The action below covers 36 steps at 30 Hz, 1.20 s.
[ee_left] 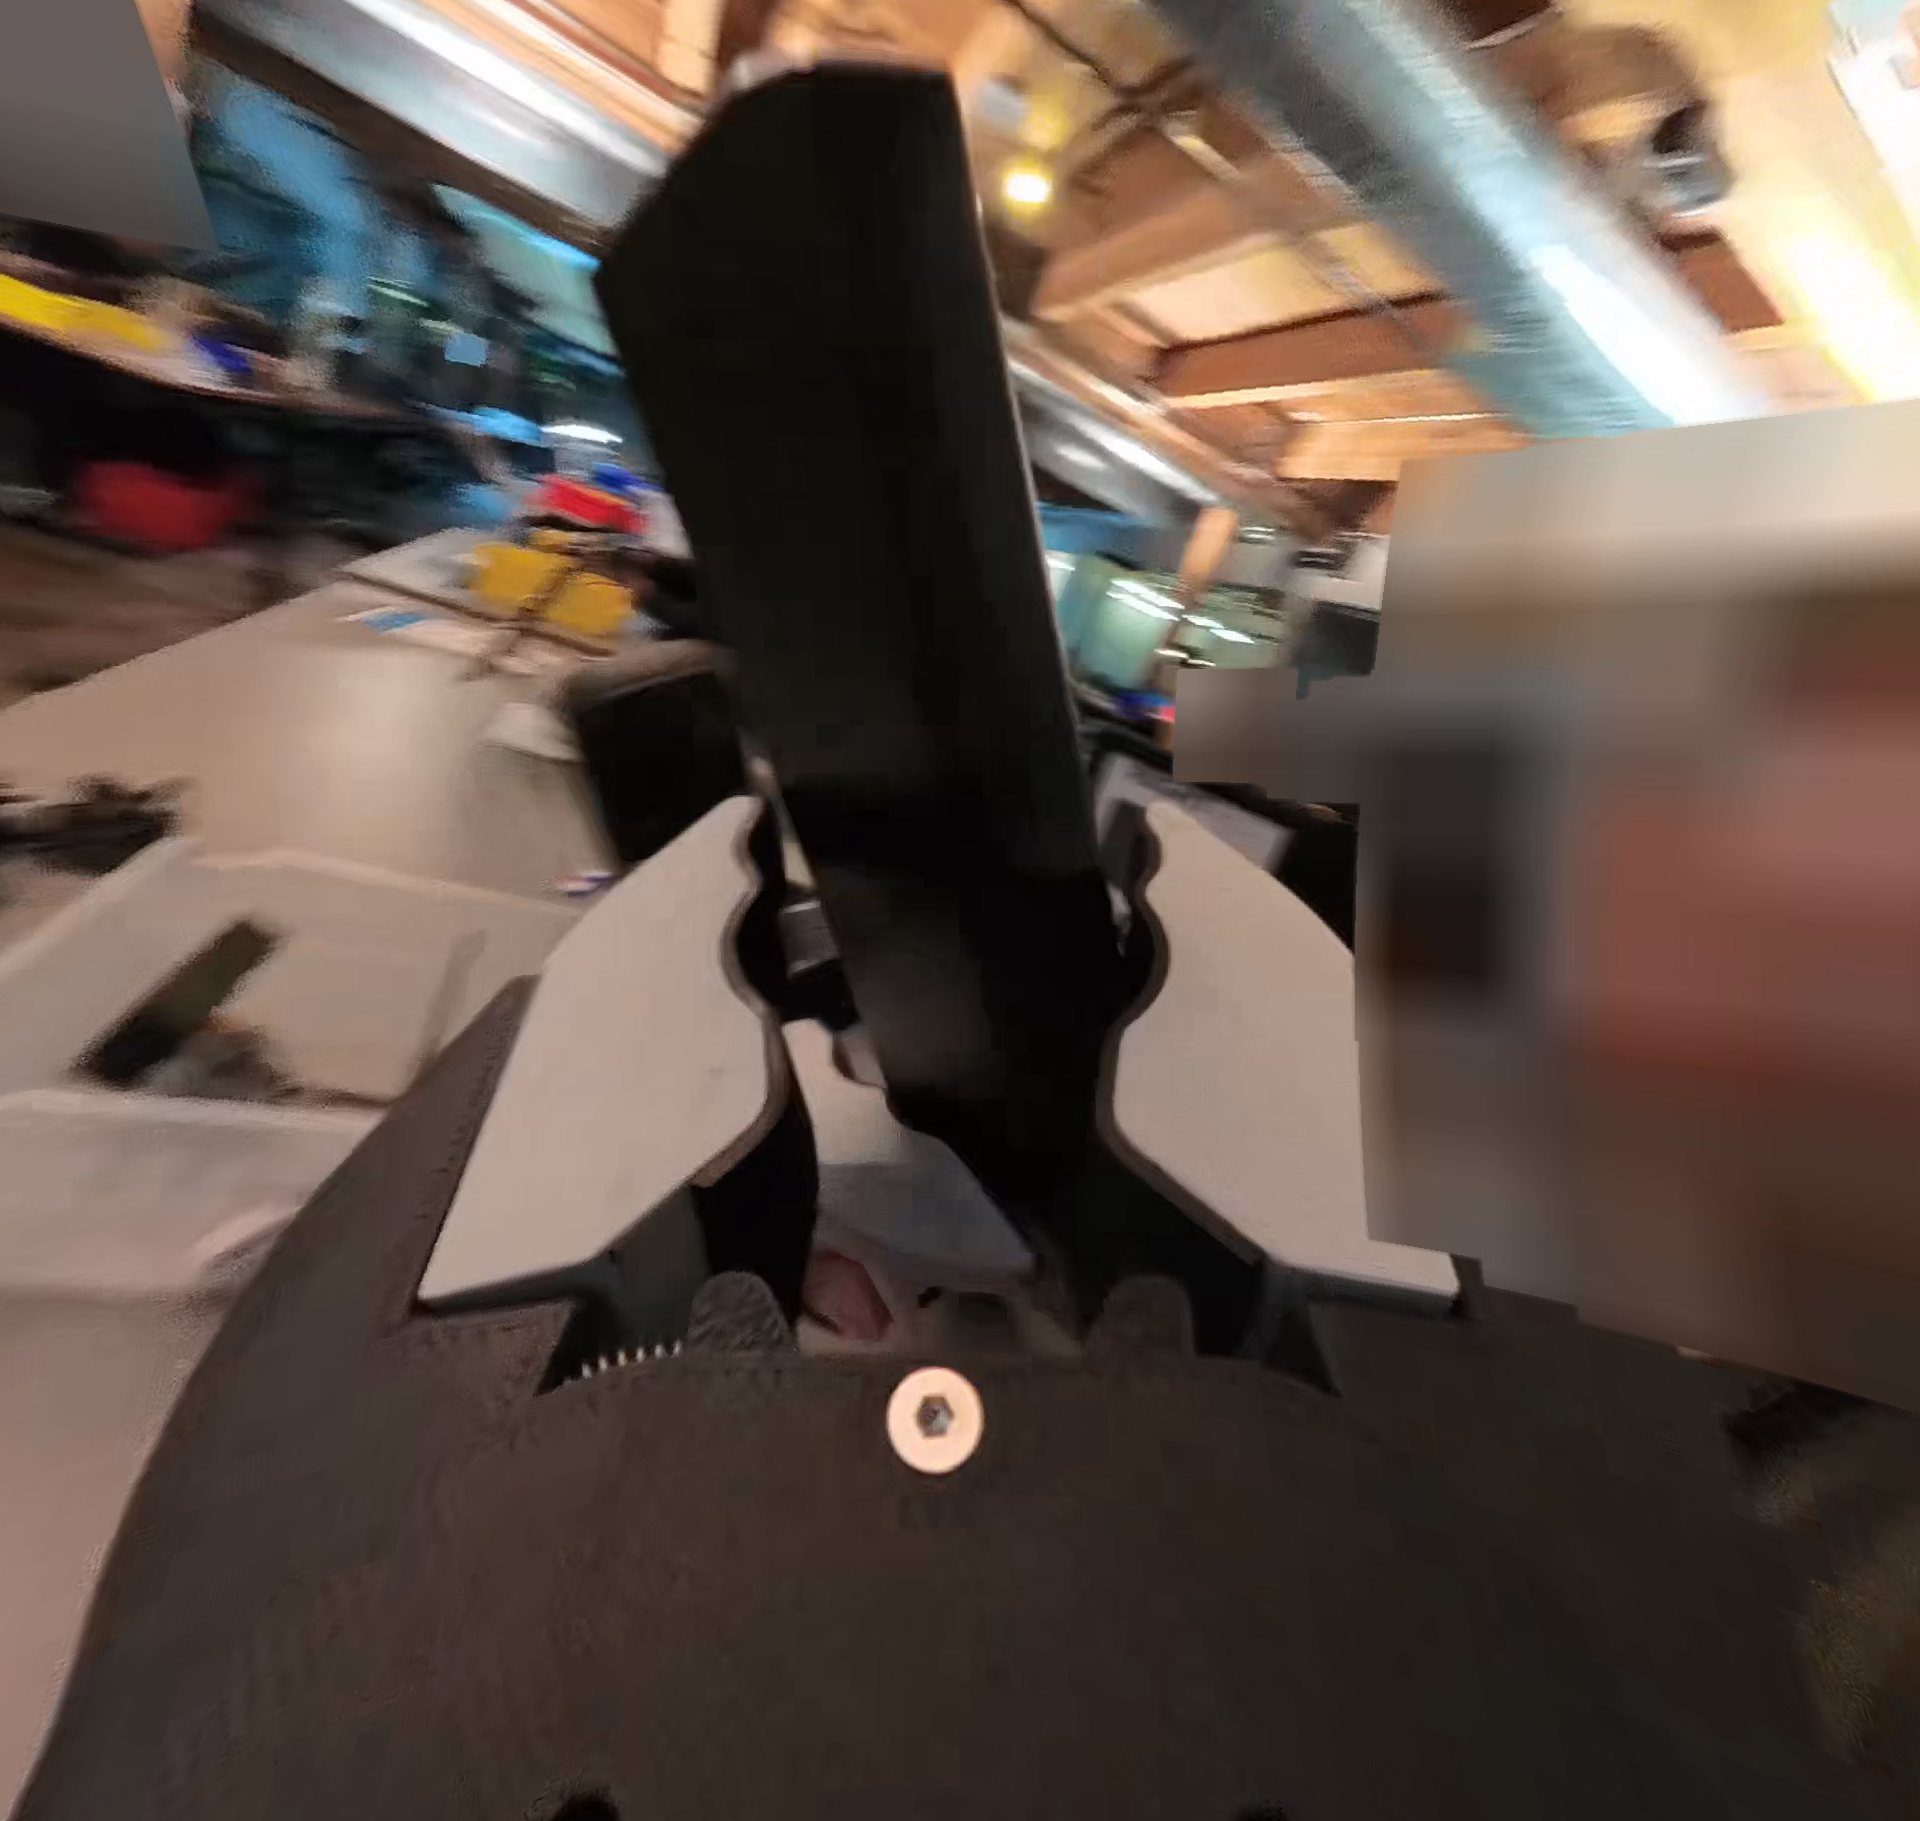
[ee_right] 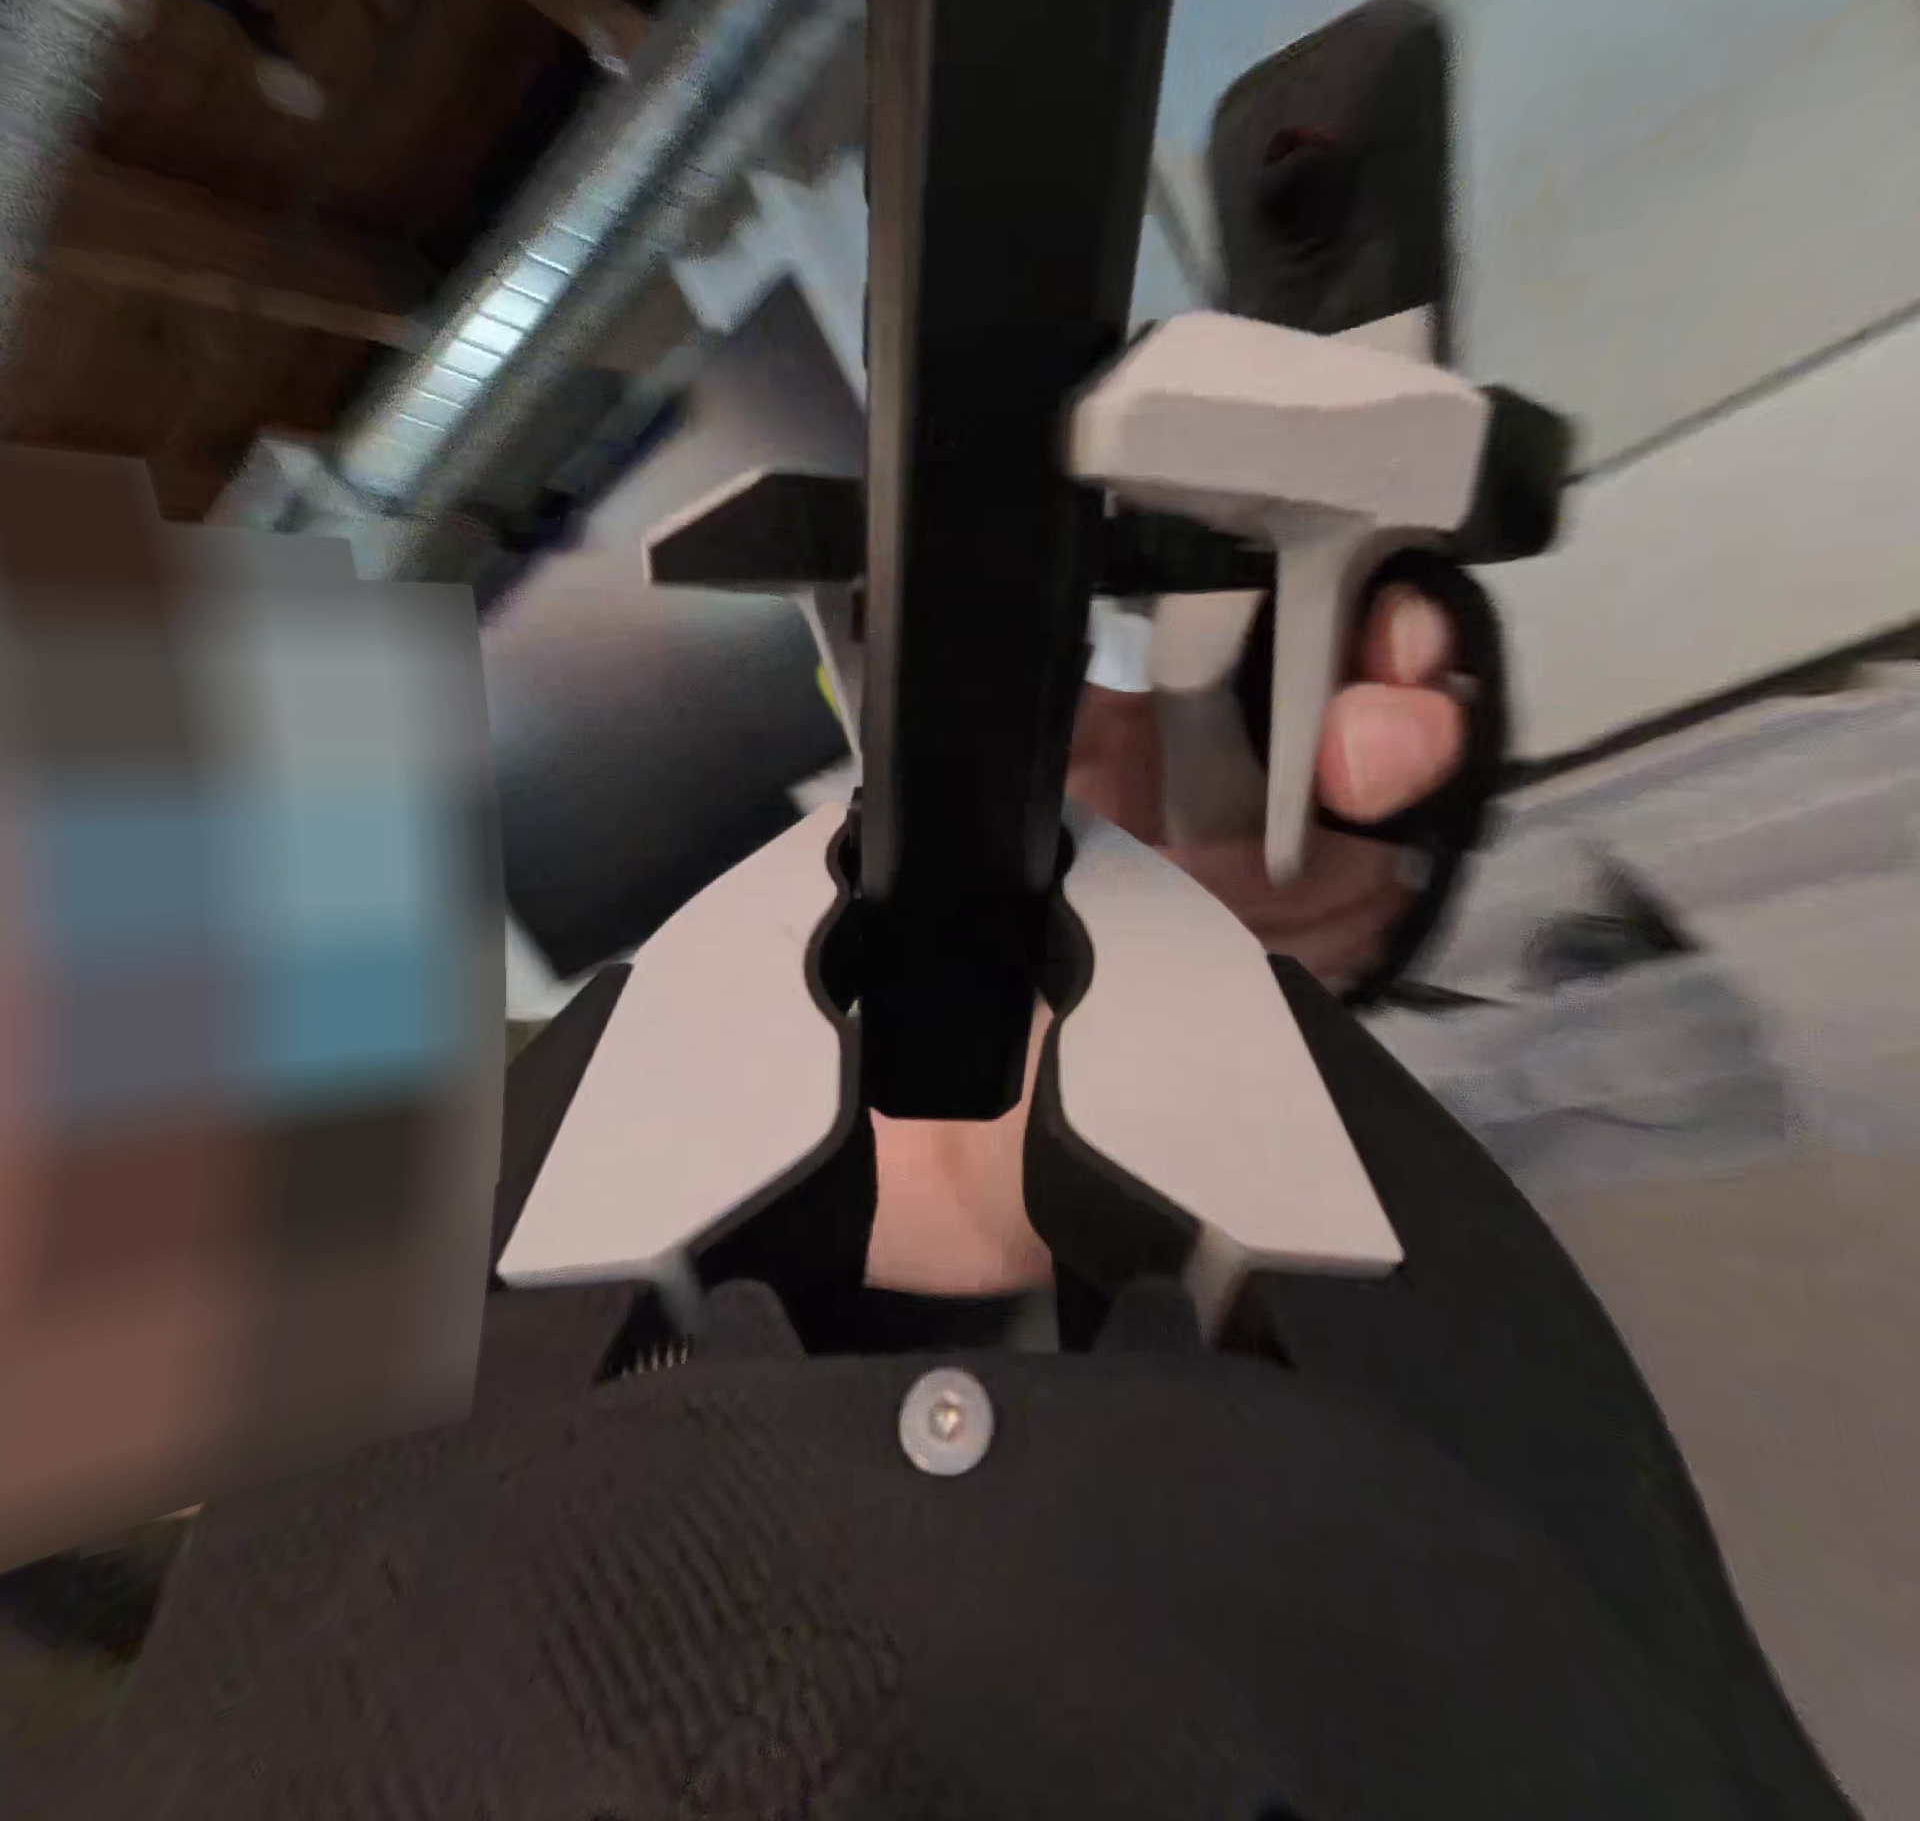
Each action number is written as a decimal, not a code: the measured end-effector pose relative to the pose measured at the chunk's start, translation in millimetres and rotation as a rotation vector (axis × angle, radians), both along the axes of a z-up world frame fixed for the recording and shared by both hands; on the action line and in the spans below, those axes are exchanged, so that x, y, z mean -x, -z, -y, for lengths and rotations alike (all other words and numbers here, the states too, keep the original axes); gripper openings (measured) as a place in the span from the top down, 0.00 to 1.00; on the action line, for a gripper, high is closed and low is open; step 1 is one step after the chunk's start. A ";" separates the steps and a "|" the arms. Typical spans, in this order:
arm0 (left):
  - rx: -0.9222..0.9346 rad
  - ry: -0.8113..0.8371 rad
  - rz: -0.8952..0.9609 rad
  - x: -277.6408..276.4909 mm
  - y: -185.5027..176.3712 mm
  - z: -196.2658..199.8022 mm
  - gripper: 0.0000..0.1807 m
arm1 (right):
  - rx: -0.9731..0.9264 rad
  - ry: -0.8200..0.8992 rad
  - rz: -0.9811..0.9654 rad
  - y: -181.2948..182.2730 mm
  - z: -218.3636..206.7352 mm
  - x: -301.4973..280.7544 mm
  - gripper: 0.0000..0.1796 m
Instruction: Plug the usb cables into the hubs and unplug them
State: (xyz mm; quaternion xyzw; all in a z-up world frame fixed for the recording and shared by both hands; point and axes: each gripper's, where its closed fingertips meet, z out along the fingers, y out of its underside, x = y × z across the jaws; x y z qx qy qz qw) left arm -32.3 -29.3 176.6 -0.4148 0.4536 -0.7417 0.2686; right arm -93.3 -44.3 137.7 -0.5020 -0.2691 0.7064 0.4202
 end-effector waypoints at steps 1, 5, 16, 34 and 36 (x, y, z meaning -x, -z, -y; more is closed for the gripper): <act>-0.014 -0.068 0.000 4.6 3.5 -11.2 0.70 | -0.033 0.100 0.071 10.1 -12.2 0.1 0.83; -0.081 -0.153 -0.044 15.6 17.0 -34.6 0.77 | -0.113 0.234 0.278 46.5 -36.9 7.2 0.83; -0.474 -0.612 -0.392 -6.3 147.6 -133.5 0.84 | -0.023 0.885 0.730 153.9 -149.0 -75.3 0.67; -0.499 -0.431 -0.314 -35.5 228.4 -151.9 0.84 | 0.061 0.845 0.380 79.7 -127.6 -112.9 0.72; -0.499 -0.418 -0.278 -35.8 227.0 -150.2 0.84 | 0.057 0.849 0.378 78.1 -127.4 -115.0 0.72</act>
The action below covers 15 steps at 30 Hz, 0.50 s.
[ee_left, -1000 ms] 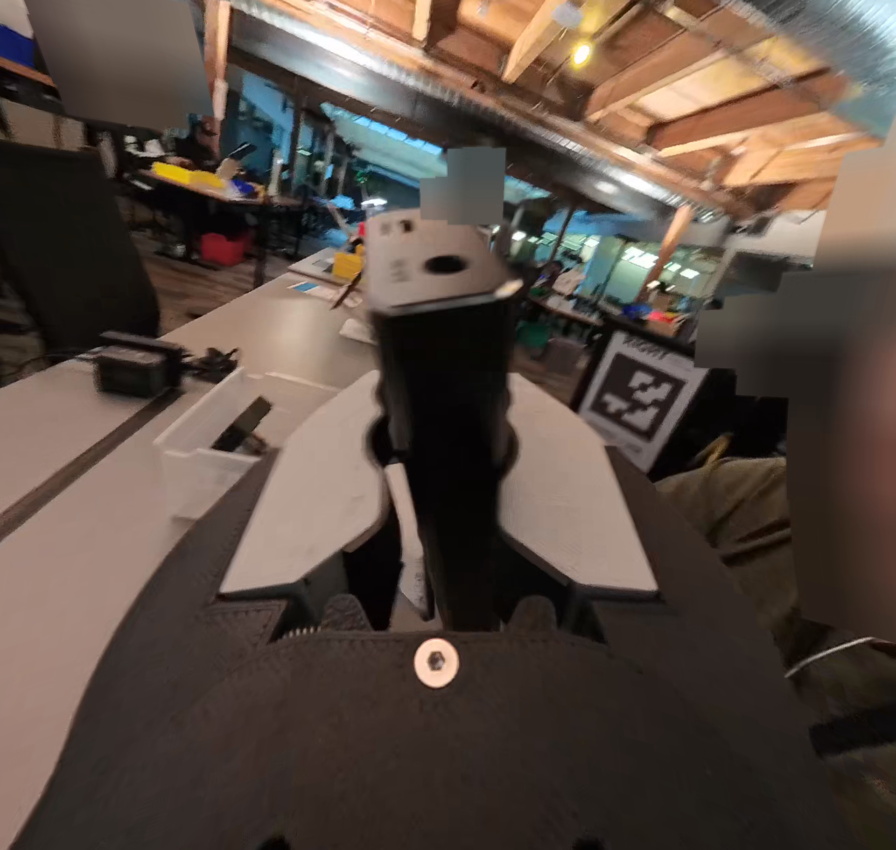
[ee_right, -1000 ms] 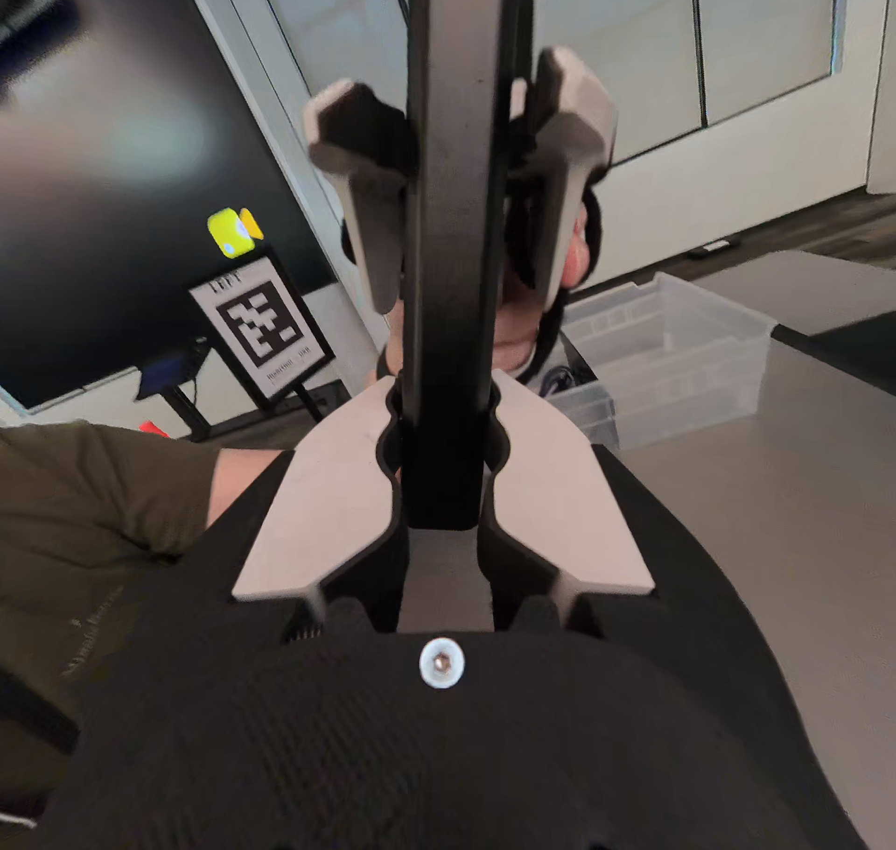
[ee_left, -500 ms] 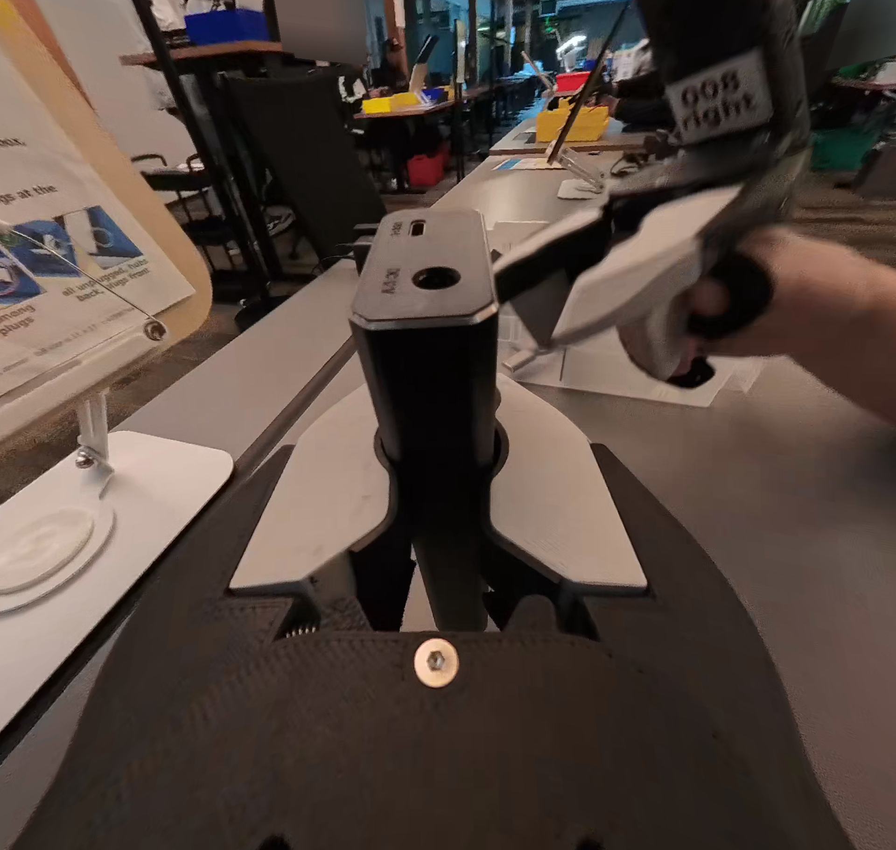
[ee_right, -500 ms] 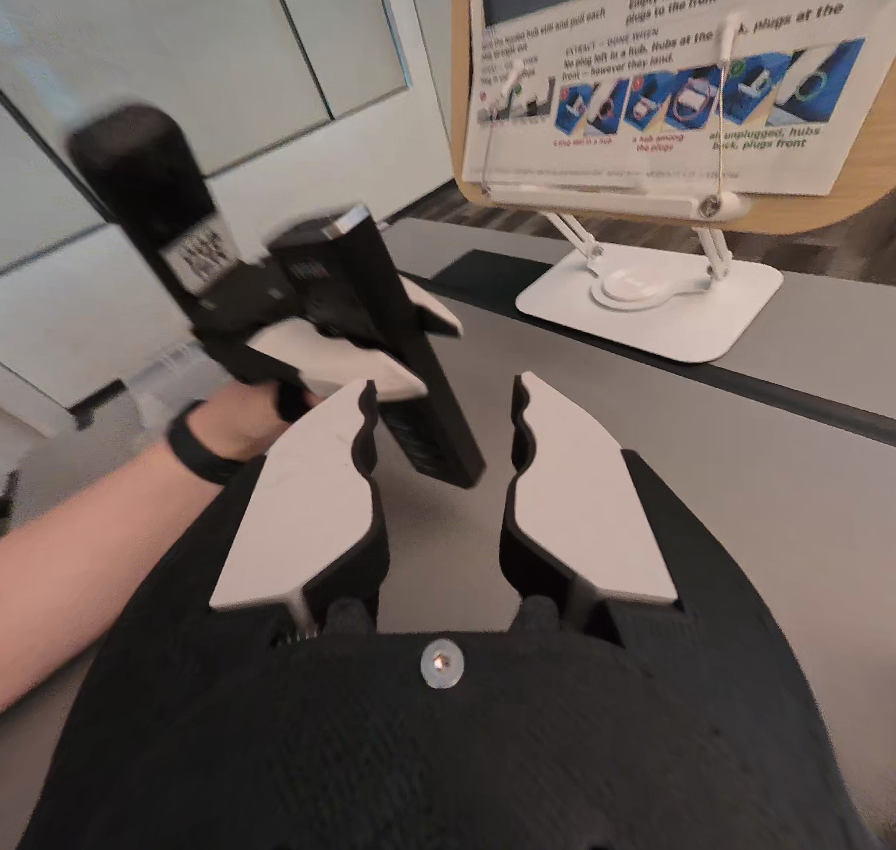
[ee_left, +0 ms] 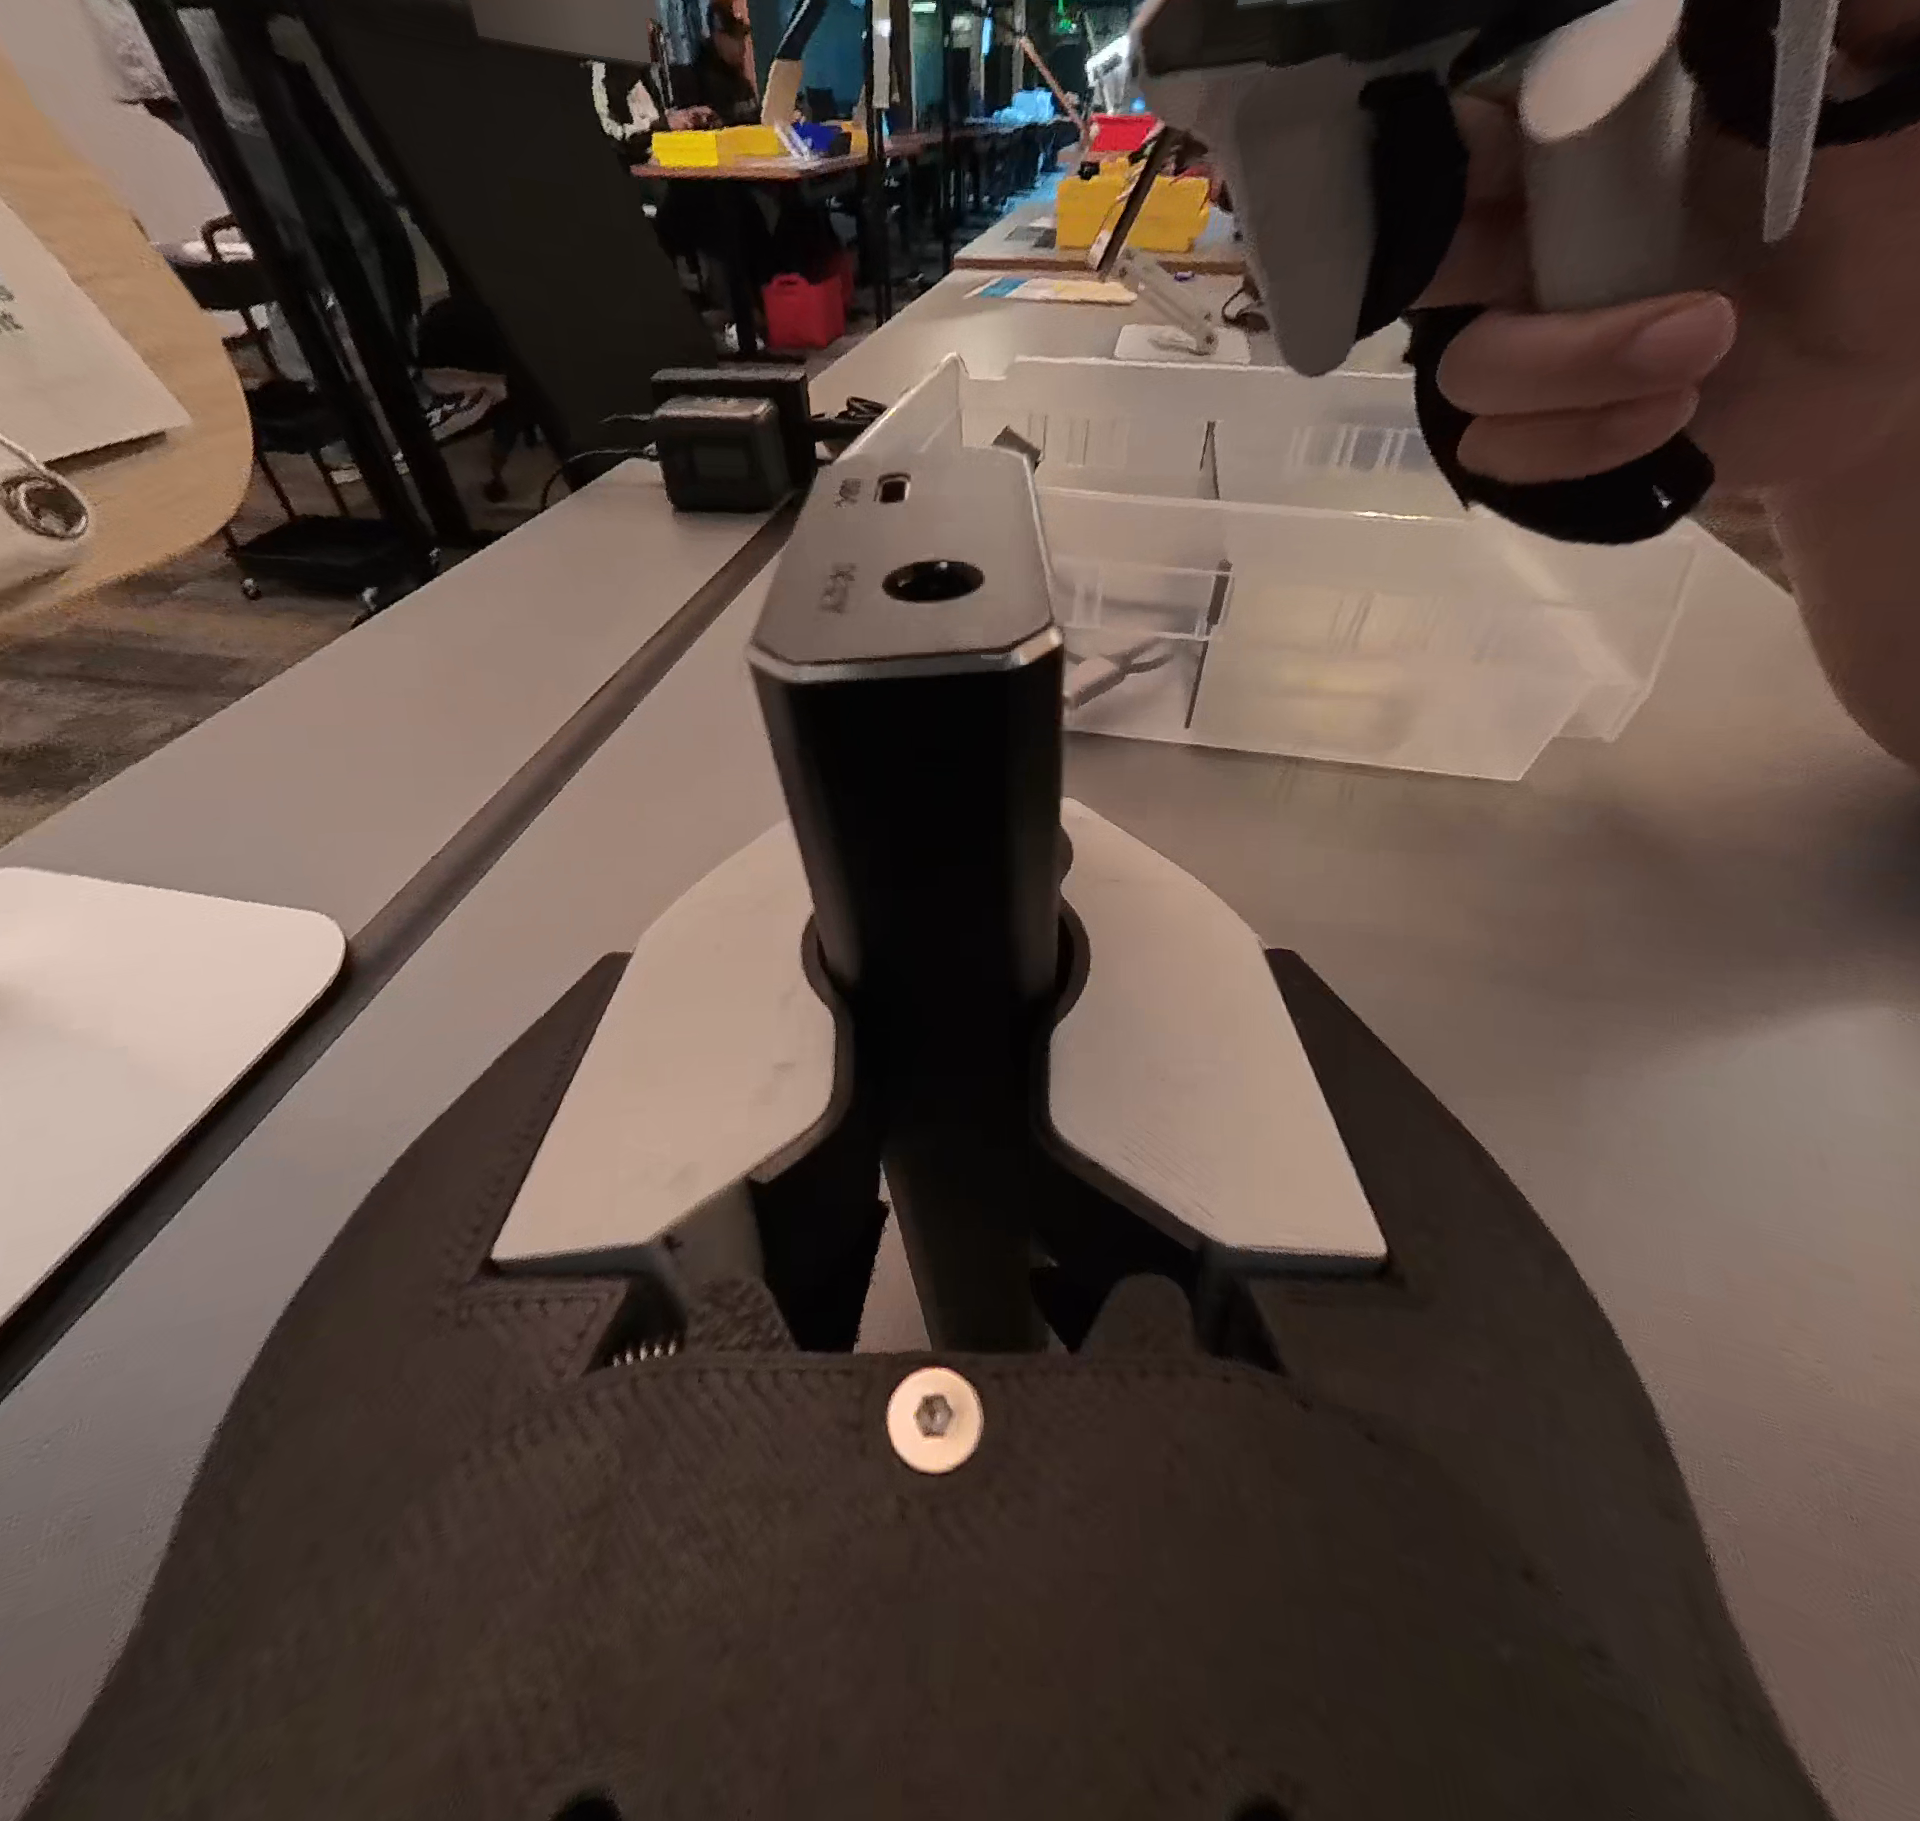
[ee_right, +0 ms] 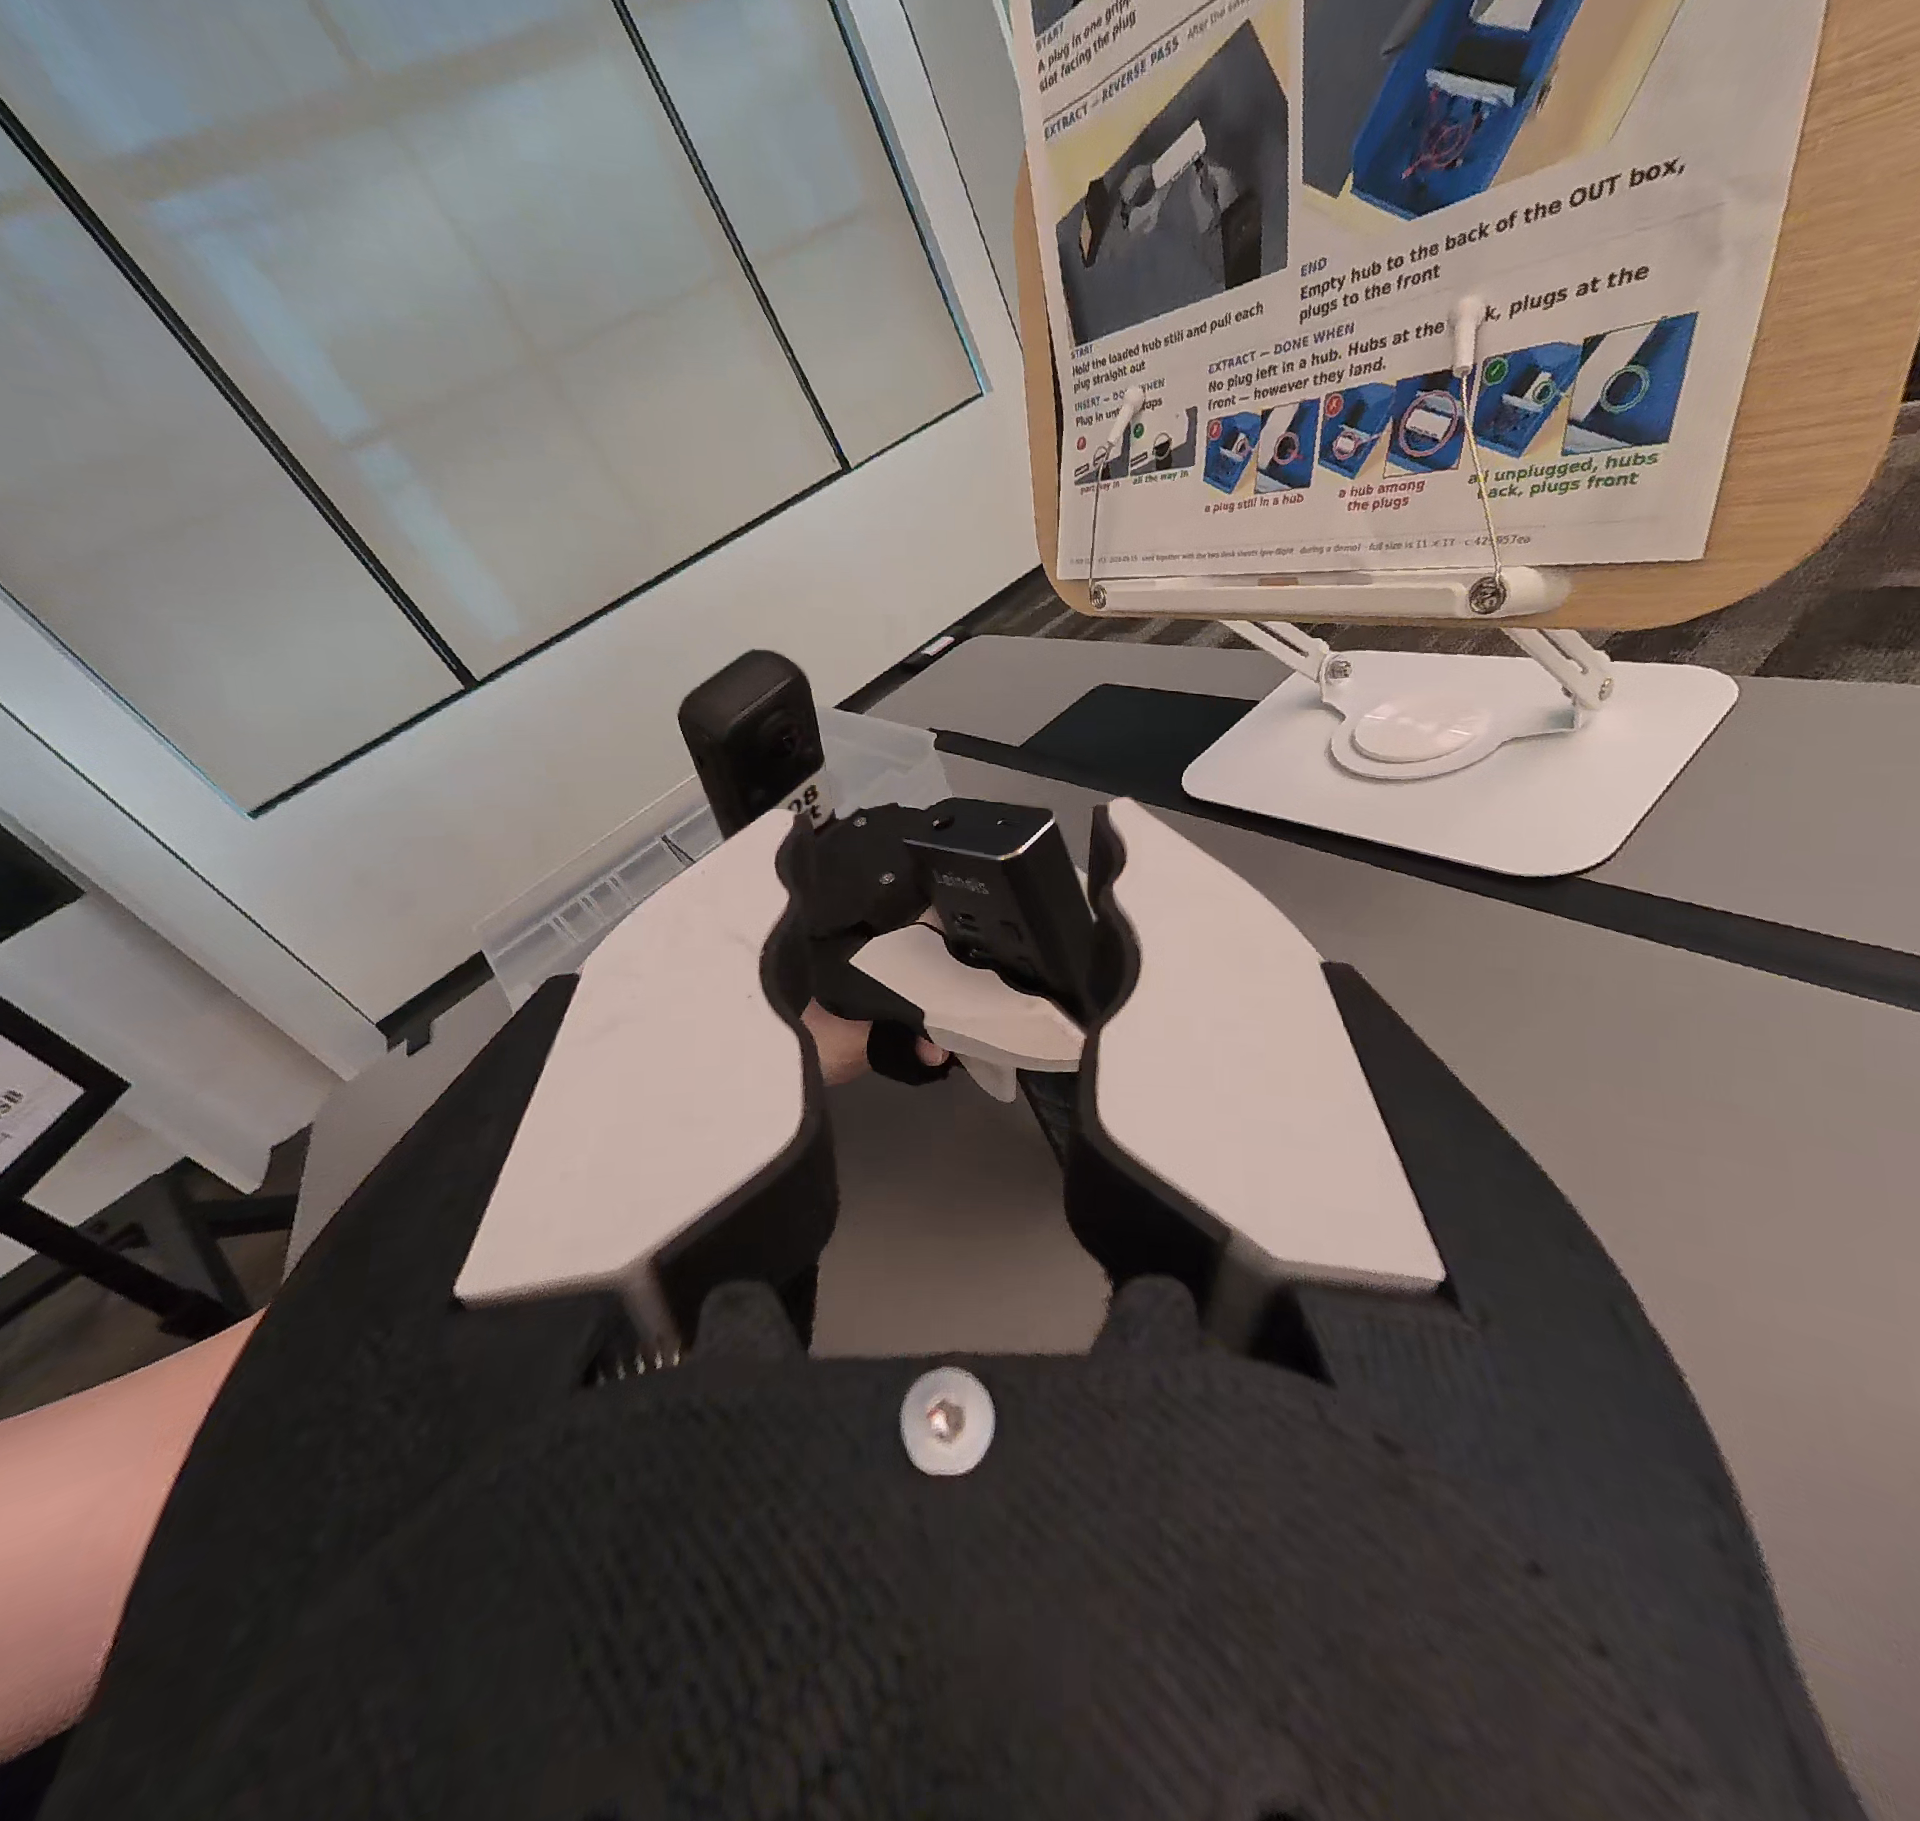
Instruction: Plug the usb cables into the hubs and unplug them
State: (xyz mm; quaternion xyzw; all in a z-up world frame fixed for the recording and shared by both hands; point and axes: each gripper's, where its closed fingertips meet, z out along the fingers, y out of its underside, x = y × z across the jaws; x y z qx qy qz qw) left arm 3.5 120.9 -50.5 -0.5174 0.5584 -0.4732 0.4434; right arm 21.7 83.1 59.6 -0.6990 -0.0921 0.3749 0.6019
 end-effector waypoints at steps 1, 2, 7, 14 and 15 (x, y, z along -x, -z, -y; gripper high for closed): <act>-0.008 0.008 0.024 0.0 -1.1 0.7 0.84 | -0.001 -0.002 0.002 -0.2 0.1 -0.3 0.72; -0.017 0.016 0.047 0.1 -2.0 1.5 0.84 | 0.001 -0.004 0.002 -0.2 0.0 -0.5 0.72; -0.036 -0.006 0.088 1.7 -5.6 2.0 0.82 | 0.008 -0.017 -0.011 1.4 -0.5 0.4 0.72; -0.100 -0.136 0.100 11.9 -17.3 -4.2 0.64 | 0.020 -0.016 -0.004 7.2 -3.2 0.5 0.72; -0.109 -0.153 0.093 14.1 -18.6 -4.2 0.64 | 0.023 -0.017 -0.006 8.3 -3.8 0.3 0.72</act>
